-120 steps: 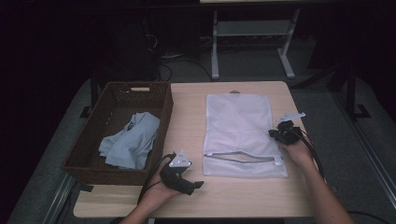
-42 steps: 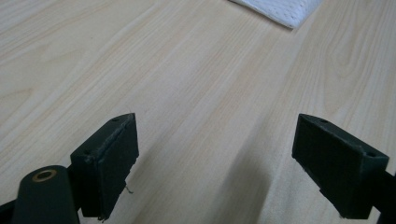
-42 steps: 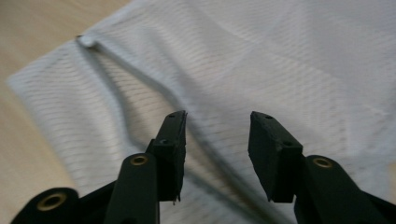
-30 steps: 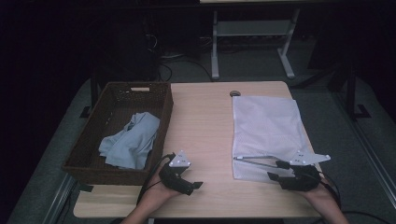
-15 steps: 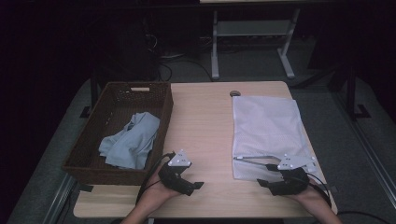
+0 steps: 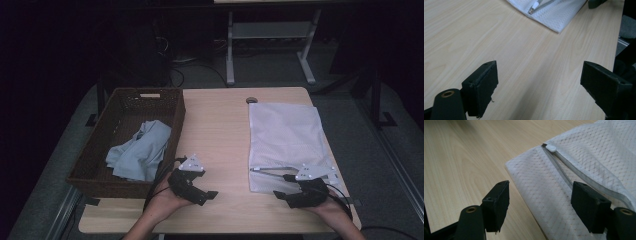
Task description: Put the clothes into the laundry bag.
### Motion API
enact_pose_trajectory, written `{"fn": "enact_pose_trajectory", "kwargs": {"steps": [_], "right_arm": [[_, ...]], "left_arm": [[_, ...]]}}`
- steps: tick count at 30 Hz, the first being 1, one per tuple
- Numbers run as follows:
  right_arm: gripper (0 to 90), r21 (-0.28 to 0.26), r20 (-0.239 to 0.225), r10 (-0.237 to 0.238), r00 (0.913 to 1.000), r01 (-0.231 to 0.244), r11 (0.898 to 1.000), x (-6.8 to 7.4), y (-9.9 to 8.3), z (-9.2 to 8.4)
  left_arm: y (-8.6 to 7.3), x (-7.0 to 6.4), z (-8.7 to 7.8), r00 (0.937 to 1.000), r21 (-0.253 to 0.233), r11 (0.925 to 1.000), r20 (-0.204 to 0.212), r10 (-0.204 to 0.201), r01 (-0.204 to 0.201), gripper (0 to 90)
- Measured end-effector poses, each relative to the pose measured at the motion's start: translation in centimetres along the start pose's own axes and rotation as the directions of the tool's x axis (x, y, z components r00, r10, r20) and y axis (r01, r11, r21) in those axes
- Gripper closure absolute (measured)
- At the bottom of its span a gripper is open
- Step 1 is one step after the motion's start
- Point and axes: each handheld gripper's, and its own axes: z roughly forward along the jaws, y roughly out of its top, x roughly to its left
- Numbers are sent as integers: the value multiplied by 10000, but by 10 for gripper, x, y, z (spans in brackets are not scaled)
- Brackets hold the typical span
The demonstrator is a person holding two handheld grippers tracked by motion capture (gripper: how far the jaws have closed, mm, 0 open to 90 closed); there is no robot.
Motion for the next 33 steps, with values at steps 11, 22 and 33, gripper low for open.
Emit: {"fn": "enact_pose_trajectory", "kwargs": {"steps": [11, 22, 33], "right_arm": [[297, -39, -116, 12, 9999, -12, 10000, 0, 1, 1], [295, -52, -119, -17, 9999, 16, 10000, 0, 0, 1], [288, 2, -172, -79, 9998, 79, 10000, 0, 1, 4]], "left_arm": [[22, 4, -24, 9999, -12, 10000, -115, 67, -67, 151], [38, 13, -47, 9991, 25, 9994, -267, 344, -343, 152], [53, 29, -66, 9964, 224, 9982, -622, 575, -562, 152]]}}
